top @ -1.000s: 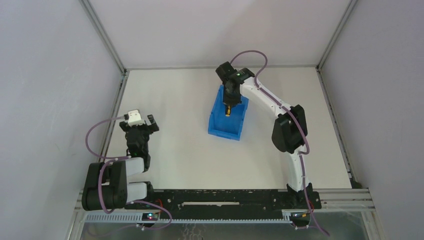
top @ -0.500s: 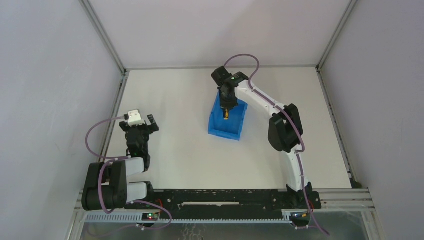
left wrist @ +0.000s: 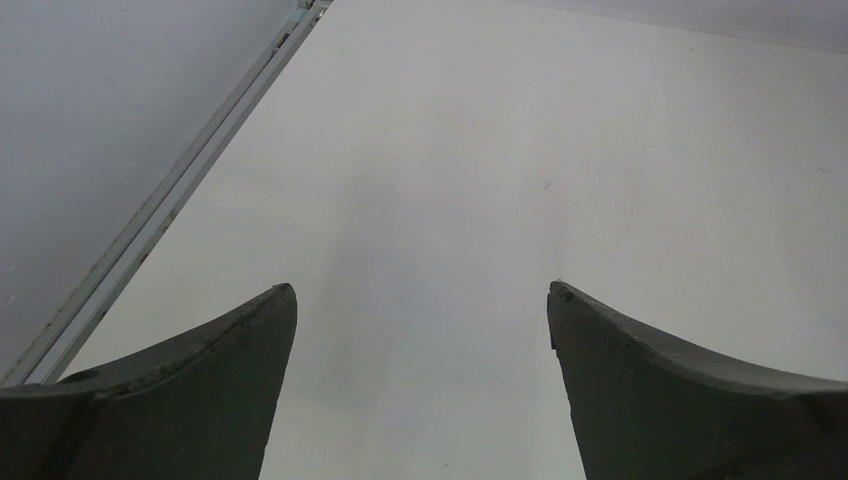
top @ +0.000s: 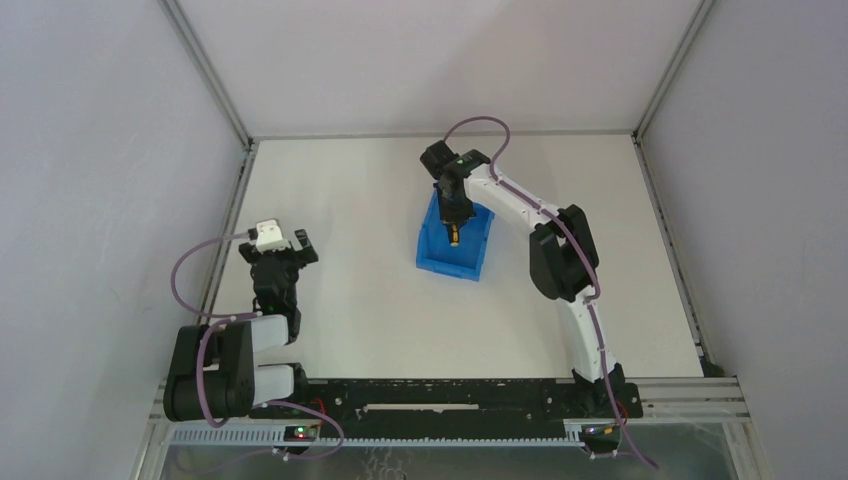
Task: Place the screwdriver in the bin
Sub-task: Place the screwdriver in the bin.
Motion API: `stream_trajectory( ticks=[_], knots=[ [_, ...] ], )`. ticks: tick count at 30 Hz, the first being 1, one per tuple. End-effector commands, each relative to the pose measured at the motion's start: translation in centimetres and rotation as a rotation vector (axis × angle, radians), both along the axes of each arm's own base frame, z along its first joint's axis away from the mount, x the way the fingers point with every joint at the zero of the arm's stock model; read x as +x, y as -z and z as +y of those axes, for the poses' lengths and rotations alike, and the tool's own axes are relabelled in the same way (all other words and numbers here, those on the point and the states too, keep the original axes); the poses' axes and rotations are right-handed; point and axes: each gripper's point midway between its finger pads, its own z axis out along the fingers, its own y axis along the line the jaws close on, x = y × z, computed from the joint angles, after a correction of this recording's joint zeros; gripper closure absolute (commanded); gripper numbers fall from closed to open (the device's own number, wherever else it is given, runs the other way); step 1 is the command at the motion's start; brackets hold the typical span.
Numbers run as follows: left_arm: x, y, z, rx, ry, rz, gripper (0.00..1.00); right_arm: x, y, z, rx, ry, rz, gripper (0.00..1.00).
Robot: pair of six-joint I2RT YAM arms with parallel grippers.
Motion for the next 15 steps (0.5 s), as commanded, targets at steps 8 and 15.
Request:
stream_trajectory(
  ticks=[8,15],
  knots=[
    [0.94,-2.53,0.11,0.021,-0.004,-0.074,0.00,-0.05,1.08,0.02,-0.010,-0.027,0.008,0.78],
    [0.94,-2.51,0.11,0.022,-0.003,-0.073,0.00,0.01,1.09,0.00,-0.010,-0.026,0.007,0.51]
  ],
)
